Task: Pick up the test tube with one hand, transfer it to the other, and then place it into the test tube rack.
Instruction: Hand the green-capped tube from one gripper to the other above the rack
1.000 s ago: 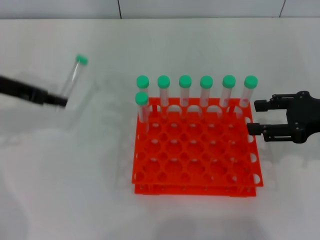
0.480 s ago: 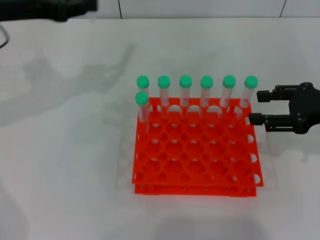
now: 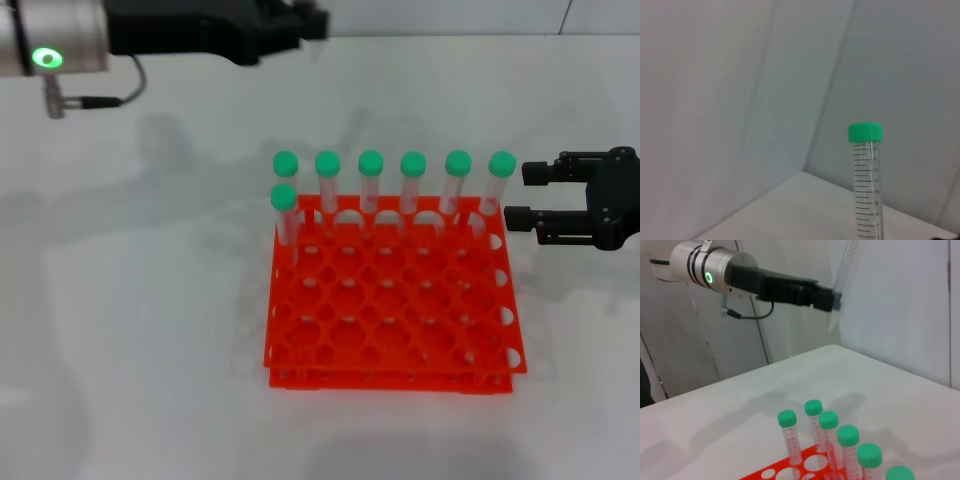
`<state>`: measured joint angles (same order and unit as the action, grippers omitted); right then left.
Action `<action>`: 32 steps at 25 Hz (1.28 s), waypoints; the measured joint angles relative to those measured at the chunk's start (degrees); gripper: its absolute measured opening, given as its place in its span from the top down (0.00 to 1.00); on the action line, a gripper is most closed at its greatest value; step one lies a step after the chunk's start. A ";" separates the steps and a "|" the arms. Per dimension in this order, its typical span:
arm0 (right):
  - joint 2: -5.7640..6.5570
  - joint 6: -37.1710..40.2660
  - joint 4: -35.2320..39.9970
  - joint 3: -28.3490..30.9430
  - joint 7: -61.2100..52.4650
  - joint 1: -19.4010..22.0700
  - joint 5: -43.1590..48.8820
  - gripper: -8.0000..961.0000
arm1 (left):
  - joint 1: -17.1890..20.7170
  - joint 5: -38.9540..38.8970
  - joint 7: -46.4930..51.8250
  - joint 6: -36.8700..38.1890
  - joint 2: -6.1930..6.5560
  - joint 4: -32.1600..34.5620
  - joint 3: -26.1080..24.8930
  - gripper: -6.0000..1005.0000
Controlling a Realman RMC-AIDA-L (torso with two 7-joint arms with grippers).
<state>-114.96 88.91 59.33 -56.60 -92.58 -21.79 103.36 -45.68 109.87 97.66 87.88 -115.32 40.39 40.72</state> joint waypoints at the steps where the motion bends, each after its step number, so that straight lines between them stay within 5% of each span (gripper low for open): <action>1: 0.03 0.00 0.01 0.02 0.01 -0.05 -0.01 0.31 | -0.31 -0.05 -0.43 0.06 -0.23 -0.41 0.60 0.80; 11: 0.18 -0.41 0.00 0.54 0.20 -0.34 0.00 0.31 | -0.91 -0.63 -1.61 0.71 -1.76 -1.40 10.47 0.80; 32: -0.12 -0.37 0.45 2.38 0.62 -0.28 0.00 0.31 | 1.37 1.43 -3.93 3.26 -1.88 -3.34 11.31 0.80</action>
<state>-115.08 88.54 59.77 -54.22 -91.96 -22.07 103.36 -44.31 111.30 93.73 91.14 -117.21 37.05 52.03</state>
